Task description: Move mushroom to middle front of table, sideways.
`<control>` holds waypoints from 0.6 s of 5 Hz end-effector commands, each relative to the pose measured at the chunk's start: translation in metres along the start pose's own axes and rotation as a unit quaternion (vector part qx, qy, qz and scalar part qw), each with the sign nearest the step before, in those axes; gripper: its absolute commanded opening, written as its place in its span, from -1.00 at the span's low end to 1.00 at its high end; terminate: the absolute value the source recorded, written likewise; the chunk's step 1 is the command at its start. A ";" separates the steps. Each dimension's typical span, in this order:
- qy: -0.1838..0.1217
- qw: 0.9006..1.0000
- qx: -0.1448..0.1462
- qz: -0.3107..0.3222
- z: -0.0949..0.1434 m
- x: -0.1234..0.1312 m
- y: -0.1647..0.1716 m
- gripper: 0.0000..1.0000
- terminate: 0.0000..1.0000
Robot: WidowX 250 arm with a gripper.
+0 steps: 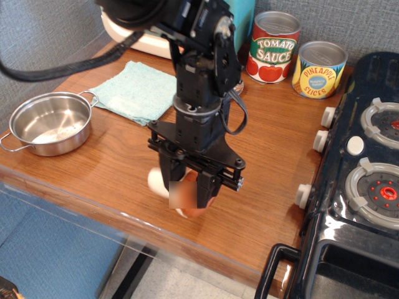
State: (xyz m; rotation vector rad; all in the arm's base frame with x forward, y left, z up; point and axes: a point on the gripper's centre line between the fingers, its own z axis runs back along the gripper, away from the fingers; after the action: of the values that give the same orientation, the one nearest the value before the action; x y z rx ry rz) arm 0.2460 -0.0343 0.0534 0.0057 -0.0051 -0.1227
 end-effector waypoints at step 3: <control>-0.035 0.995 0.000 0.096 0.041 -0.006 0.031 1.00 -1.00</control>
State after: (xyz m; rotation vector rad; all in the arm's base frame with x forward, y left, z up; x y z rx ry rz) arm 0.2435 -0.0104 0.0787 0.0044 -0.0111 0.0705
